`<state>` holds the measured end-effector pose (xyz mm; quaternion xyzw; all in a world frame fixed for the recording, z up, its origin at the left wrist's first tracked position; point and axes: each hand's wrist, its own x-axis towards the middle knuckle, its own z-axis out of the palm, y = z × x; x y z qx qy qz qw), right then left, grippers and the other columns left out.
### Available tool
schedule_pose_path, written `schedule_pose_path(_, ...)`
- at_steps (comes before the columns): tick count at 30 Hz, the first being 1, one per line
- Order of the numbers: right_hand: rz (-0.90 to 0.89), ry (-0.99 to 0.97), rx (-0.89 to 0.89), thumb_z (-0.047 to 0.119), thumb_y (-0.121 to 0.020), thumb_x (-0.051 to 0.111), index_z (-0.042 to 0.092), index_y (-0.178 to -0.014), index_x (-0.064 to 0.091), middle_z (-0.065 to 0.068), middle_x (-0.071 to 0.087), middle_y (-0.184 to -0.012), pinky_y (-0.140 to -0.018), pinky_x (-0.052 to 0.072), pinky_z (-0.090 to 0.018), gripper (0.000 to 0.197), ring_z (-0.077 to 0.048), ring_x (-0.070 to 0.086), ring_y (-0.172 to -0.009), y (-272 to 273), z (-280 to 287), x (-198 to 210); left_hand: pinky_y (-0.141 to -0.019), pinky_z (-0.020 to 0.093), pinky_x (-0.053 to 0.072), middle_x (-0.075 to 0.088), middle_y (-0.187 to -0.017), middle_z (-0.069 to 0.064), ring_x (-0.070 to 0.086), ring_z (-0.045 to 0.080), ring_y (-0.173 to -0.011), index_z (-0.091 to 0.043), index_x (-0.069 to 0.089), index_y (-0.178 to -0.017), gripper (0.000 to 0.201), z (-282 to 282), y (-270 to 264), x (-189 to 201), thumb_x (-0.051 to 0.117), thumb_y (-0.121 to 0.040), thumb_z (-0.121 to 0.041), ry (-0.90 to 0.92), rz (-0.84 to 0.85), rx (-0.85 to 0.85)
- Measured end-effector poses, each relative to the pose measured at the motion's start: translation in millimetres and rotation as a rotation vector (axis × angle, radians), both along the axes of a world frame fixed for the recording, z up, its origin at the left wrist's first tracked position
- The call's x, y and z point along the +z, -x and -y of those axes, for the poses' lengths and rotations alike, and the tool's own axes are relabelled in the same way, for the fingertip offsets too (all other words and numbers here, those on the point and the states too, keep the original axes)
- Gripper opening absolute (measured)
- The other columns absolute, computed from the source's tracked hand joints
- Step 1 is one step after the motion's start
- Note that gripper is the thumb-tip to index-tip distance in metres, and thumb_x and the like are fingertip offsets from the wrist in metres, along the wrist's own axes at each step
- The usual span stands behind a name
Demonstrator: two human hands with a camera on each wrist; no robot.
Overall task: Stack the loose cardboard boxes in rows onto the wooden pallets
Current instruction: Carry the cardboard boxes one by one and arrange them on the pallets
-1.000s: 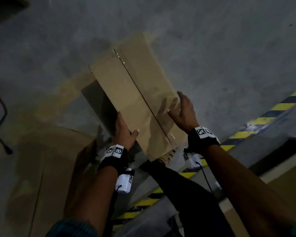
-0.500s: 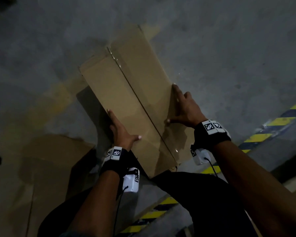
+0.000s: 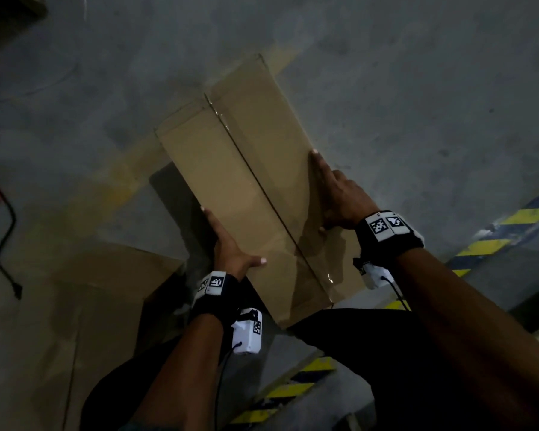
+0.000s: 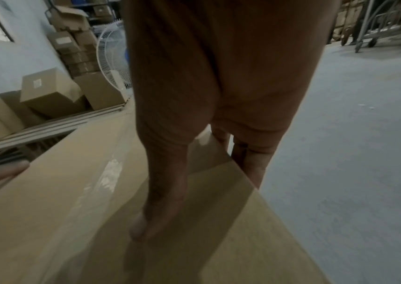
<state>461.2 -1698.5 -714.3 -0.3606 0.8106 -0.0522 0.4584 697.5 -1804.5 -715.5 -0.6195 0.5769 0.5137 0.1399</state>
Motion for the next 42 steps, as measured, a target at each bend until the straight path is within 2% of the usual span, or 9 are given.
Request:
schedule_pose_path(8, -0.003, 0.046, -0.111, 0.024, -0.056, 0.095, 0.046, -0.146, -0.025, -0.015, 0.040, -0.138, -0.095, 0.047, -0.053, 0.152, -0.035, 0.050, -0.115, -4, -32, 92, -0.117, 0.050, 0.026, 0.001, -0.164, 0.006, 0.018, 0.026, -0.148, -0.046, -0.035, -0.141, 0.168, -2, -1, 74, 0.096, -0.044, -0.004, 0.011, -0.080, -0.092)
schedule_pose_path(15, -0.083, 0.161, -0.256, 0.027, -0.048, 0.098, 0.041, -0.151, -0.018, -0.014, 0.043, -0.131, -0.083, 0.049, -0.044, 0.156, -0.033, 0.052, -0.107, -9, -69, 242, -0.108, 0.029, 0.020, -0.002, -0.161, -0.012, 0.014, 0.003, -0.135, -0.047, -0.029, -0.144, 0.163, -4, 11, 218, 0.093, -0.048, 0.003, 0.008, -0.226, -0.161)
schedule_pose_path(20, -0.122, 0.289, -0.456, 0.034, -0.052, 0.096, 0.044, -0.153, -0.009, -0.012, 0.040, -0.136, -0.101, 0.043, -0.050, 0.145, -0.032, 0.043, -0.122, -14, -95, 363, -0.116, 0.030, 0.019, -0.019, -0.158, -0.019, 0.001, 0.003, -0.145, -0.045, -0.028, -0.145, 0.164, -11, 23, 334, 0.094, -0.046, 0.002, 0.045, -0.346, -0.274)
schedule_pose_path(25, -0.184, 0.415, -0.626, 0.024, -0.056, 0.095, 0.037, -0.155, 0.000, -0.007, 0.036, -0.141, -0.099, 0.034, -0.027, 0.138, -0.015, 0.037, -0.123, -32, -121, 478, -0.108, 0.021, 0.019, -0.016, -0.150, -0.026, 0.005, -0.005, -0.137, -0.042, -0.023, -0.148, 0.158, -21, 29, 437, 0.091, -0.051, 0.006, 0.080, -0.473, -0.381)
schedule_pose_path(29, -0.326, 0.438, -0.717, 0.022, -0.057, 0.094, 0.034, -0.156, 0.002, -0.008, 0.037, -0.140, -0.096, 0.032, -0.023, 0.135, -0.008, 0.034, -0.115, -65, -136, 545, -0.099, 0.024, 0.030, 0.015, -0.156, -0.008, 0.033, 0.008, -0.131, -0.047, -0.021, -0.147, 0.158, -18, 30, 499, 0.093, -0.050, 0.002, 0.122, -0.533, -0.508)
schedule_pose_path(33, -0.470, 0.483, -0.876, 0.027, -0.056, 0.095, 0.031, -0.157, 0.004, -0.009, 0.035, -0.147, -0.102, 0.028, -0.024, 0.136, -0.011, 0.033, -0.127, -121, -157, 587, -0.094, 0.028, 0.036, 0.024, -0.159, 0.011, 0.043, 0.014, -0.120, -0.048, -0.023, -0.146, 0.157, -11, 25, 544, 0.094, -0.052, -0.002, 0.123, -0.610, -0.691)
schedule_pose_path(36, -0.541, 0.536, -1.031, 0.029, -0.057, 0.094, 0.031, -0.157, 0.004, -0.005, 0.030, -0.152, -0.110, 0.027, -0.034, 0.134, -0.010, 0.028, -0.134, -169, -170, 602, -0.091, 0.031, 0.038, 0.026, -0.158, 0.013, 0.049, 0.026, -0.123, -0.046, -0.021, -0.148, 0.151, -7, 21, 568, 0.093, -0.057, -0.008, 0.092, -0.682, -0.845)
schedule_pose_path(39, -0.571, 0.493, -1.150, 0.032, -0.056, 0.094, 0.035, -0.156, -0.002, -0.002, 0.020, -0.159, -0.114, 0.029, -0.044, 0.138, -0.018, 0.027, -0.141, -213, -185, 612, -0.099, 0.043, 0.042, 0.033, -0.153, 0.016, 0.049, 0.036, -0.126, -0.048, -0.019, -0.148, 0.150, -11, 21, 588, 0.096, -0.054, -0.024, 0.073, -0.697, -1.035)
schedule_pose_path(42, -0.563, 0.437, -1.292, 0.035, -0.054, 0.095, 0.038, -0.155, -0.004, -0.001, 0.020, -0.159, -0.115, 0.029, -0.041, 0.142, -0.011, 0.025, -0.138, -253, -209, 623, -0.102, 0.053, 0.045, 0.039, -0.150, 0.015, 0.049, 0.037, -0.127, -0.059, -0.017, -0.143, 0.151, -25, 23, 602, 0.096, -0.046, -0.040, -0.013, -0.692, -1.191)
